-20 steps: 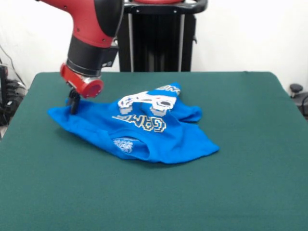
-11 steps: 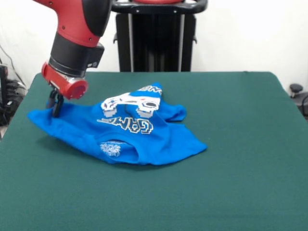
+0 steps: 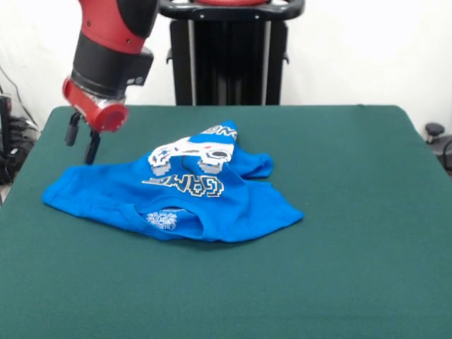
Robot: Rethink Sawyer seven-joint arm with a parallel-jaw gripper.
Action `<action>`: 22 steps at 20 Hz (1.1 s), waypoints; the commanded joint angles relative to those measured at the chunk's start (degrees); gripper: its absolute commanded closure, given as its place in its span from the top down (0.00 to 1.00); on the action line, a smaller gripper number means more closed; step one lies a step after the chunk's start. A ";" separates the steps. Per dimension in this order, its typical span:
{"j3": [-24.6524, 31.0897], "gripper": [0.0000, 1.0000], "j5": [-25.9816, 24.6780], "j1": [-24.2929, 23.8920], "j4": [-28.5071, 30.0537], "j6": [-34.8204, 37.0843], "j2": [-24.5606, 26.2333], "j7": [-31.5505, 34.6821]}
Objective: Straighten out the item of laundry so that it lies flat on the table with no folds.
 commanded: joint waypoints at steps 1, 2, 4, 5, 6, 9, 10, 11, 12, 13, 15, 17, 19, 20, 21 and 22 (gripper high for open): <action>12.51 1.00 10.29 2.21 11.98 12.30 -3.79 8.16; 12.37 1.00 11.24 2.80 12.73 12.99 -4.31 8.53; 14.06 1.00 13.56 1.94 15.26 13.23 -5.43 8.37; 14.63 1.00 14.53 1.75 16.37 12.65 -5.67 8.26; 15.60 1.00 15.14 1.22 17.38 11.58 -5.66 8.18; 17.35 1.00 16.69 1.29 19.45 7.09 -4.58 8.65; 17.89 1.00 17.66 1.49 20.04 5.74 -4.08 9.30; 16.89 1.00 18.41 3.16 19.88 4.69 -3.39 10.90; 16.13 1.00 19.64 4.48 19.87 4.10 -2.90 12.24; 14.97 1.00 20.68 6.18 19.46 3.81 -2.29 13.55; 14.33 1.00 22.79 7.77 19.27 3.77 -1.78 14.86; 15.01 1.00 25.05 8.05 19.78 4.09 -1.92 14.93; 15.21 1.00 27.45 8.83 20.27 4.93 -2.35 15.06; 15.29 1.00 28.52 9.39 20.62 5.12 -2.62 15.27; 15.67 1.00 29.49 9.32 20.99 5.21 -2.80 15.06; 15.35 1.00 30.35 10.11 21.14 5.64 -3.09 15.11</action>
